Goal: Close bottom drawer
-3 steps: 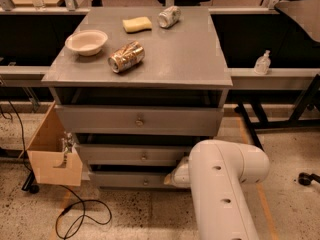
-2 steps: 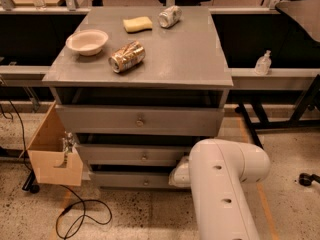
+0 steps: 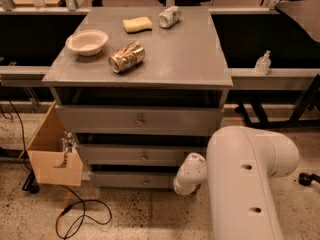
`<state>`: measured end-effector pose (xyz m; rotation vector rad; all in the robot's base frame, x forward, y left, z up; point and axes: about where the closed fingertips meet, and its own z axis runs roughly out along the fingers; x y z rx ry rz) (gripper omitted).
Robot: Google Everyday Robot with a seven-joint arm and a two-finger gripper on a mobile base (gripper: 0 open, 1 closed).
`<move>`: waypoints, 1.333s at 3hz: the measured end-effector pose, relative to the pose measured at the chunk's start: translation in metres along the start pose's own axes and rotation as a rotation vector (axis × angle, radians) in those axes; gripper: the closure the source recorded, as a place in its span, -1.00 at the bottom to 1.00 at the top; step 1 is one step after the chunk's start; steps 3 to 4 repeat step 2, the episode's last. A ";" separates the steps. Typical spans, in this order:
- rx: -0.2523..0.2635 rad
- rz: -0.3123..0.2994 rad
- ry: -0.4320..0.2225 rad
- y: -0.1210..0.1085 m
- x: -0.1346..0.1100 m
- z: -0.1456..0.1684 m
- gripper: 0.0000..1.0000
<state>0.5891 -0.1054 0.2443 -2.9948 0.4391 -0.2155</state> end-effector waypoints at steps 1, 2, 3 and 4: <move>-0.013 0.040 -0.048 0.009 -0.021 -0.028 1.00; -0.024 0.067 -0.065 0.017 -0.031 -0.049 1.00; -0.024 0.067 -0.065 0.017 -0.031 -0.049 1.00; -0.024 0.067 -0.065 0.017 -0.031 -0.049 1.00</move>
Offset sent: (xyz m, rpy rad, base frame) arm -0.0580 -0.0200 0.0712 0.0028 0.0930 -0.0976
